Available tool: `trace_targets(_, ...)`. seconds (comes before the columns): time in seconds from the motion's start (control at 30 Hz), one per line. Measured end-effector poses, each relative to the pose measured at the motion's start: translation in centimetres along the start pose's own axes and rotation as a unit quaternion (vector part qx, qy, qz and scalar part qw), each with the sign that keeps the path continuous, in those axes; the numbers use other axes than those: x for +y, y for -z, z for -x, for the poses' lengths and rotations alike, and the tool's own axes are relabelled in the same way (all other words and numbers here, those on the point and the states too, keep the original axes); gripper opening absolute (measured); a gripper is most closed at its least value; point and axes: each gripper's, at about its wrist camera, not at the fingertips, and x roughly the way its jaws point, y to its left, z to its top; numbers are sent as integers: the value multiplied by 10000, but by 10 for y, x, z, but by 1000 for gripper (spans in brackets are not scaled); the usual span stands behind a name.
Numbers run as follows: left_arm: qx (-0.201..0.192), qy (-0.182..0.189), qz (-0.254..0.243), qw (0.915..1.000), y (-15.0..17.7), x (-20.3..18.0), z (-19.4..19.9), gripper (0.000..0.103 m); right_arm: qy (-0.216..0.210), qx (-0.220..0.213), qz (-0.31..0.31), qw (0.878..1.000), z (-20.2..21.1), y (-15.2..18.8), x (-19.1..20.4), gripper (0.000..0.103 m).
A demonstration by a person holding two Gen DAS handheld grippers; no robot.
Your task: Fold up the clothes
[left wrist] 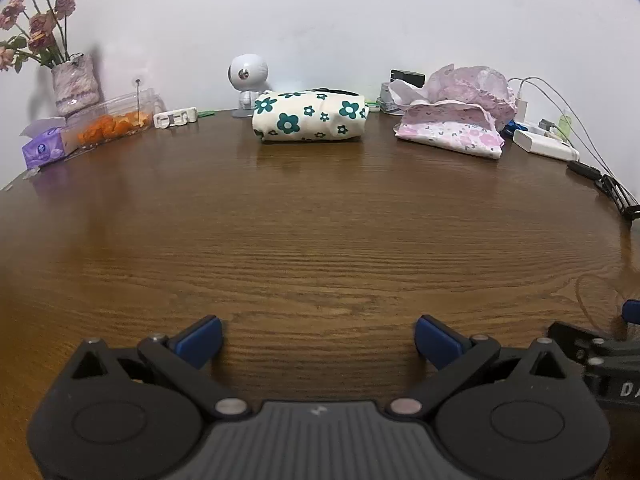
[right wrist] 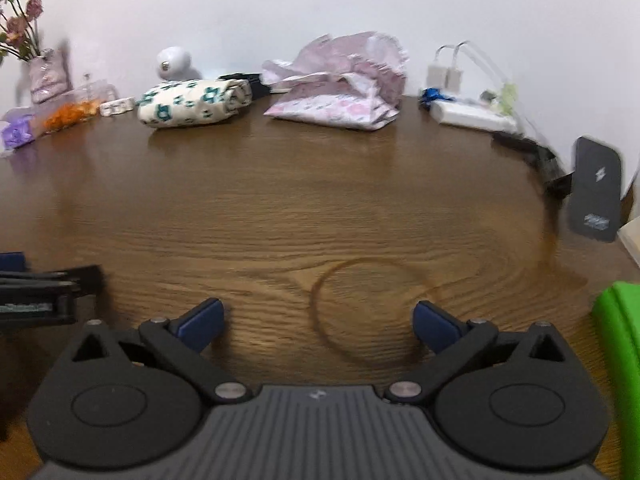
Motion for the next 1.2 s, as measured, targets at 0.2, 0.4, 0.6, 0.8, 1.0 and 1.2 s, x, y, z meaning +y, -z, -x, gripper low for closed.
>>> trace_targets(0.2, -109, 66, -50, 9999, 13, -3, 15, 103, -33, -86, 26, 10000, 10, 10, 8, 102)
trace_targets(0.4, -129, 97, -64, 9998, 14, -4, 17, 103, -98, -108, 85, 9999, 12, 12, 11, 102)
trace_targets(0.6, -128, 149, -89, 9998, 15, -4, 18, 103, 16, -133, 32, 9999, 14, 15, 14, 103)
trace_targets(0.8, -128, 103, -62, 9998, 14, -6, 18, 103, 19, -133, 3, 9999, 15, 15, 14, 102)
trace_targets(1.0, -123, 128, -70, 9998, 14, -4, 17, 103, 21, -132, -15, 9999, 14, 14, 14, 102)
trace_targets(1.2, -123, 108, -47, 9999, 14, -4, 18, 103, 69, -131, -49, 9999, 13, 14, 14, 102)
